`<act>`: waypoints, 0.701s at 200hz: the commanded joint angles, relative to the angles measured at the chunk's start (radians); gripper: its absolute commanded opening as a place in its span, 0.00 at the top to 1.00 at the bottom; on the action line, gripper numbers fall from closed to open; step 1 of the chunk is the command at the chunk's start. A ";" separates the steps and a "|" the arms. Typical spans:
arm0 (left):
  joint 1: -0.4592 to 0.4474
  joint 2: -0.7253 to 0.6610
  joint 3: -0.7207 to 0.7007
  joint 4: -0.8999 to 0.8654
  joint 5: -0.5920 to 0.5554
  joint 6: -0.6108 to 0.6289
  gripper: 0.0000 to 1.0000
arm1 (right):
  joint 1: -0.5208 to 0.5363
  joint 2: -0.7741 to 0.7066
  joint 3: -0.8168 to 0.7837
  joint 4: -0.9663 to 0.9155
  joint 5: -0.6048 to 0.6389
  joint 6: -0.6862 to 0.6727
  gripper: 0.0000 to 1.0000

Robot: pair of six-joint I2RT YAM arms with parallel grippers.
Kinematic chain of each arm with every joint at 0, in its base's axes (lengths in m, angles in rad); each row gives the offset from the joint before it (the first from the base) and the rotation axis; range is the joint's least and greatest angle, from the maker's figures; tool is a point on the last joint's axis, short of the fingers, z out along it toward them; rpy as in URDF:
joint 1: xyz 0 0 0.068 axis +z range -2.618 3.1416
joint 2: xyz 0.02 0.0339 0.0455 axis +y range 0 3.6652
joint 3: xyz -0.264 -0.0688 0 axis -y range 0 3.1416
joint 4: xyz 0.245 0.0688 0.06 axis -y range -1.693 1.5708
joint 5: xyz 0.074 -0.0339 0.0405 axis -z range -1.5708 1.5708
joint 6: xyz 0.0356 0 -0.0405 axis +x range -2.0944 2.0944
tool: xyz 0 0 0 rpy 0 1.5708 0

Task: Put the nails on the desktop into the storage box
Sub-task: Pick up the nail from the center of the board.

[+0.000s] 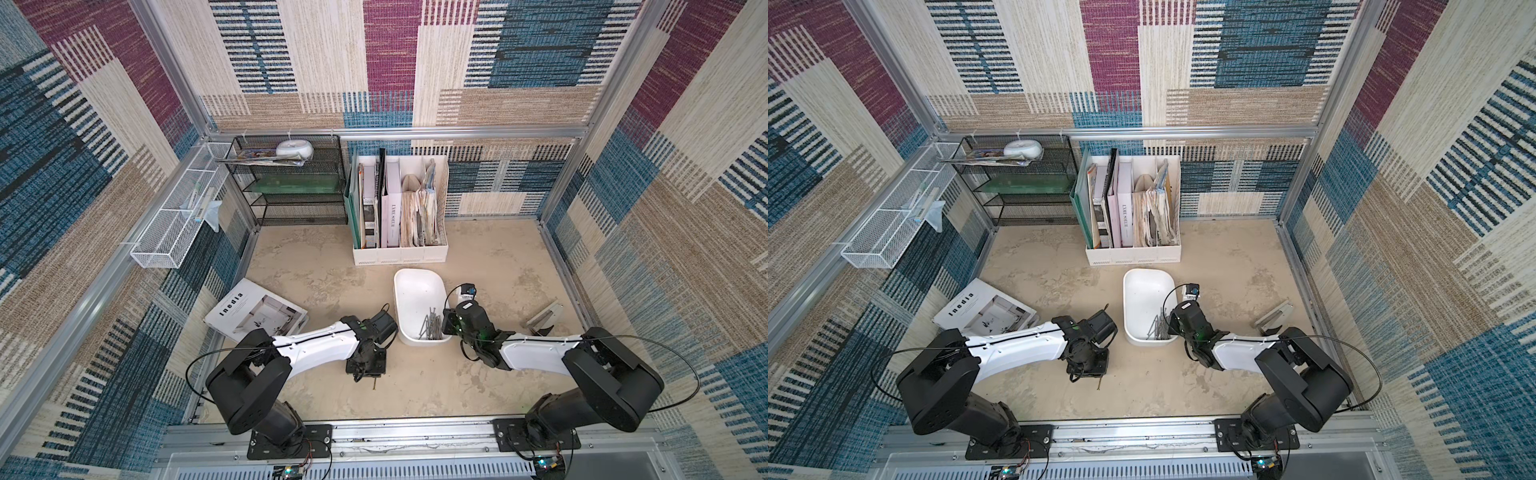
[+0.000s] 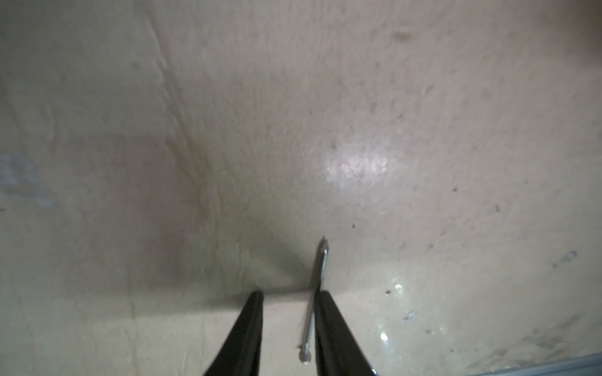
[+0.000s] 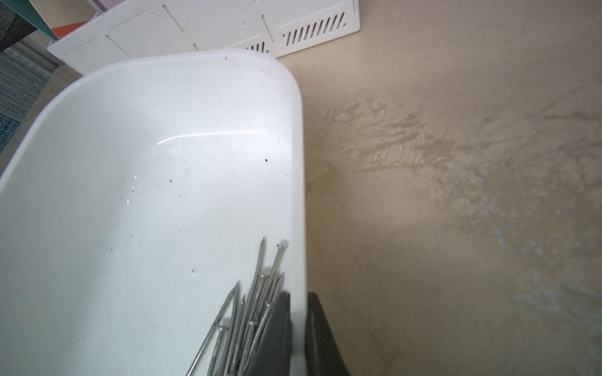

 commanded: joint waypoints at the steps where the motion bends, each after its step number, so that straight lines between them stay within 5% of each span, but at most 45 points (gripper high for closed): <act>1: -0.022 0.053 -0.017 0.058 0.014 -0.001 0.70 | 0.002 0.009 0.007 -0.049 -0.008 -0.013 1.00; 19: -0.037 0.093 -0.015 0.067 0.014 -0.006 0.73 | 0.000 0.011 0.008 -0.047 -0.009 -0.013 1.00; 59: -0.046 0.121 -0.038 0.069 0.017 -0.019 1.00 | 0.002 0.005 0.009 -0.054 -0.006 -0.016 1.00; 105: -0.046 0.010 -0.016 -0.074 -0.031 -0.001 1.00 | 0.002 -0.001 0.003 -0.055 -0.008 -0.011 1.00; 140: -0.046 -0.188 0.210 -0.329 -0.079 0.027 1.00 | 0.002 -0.008 0.000 -0.052 -0.005 -0.004 1.00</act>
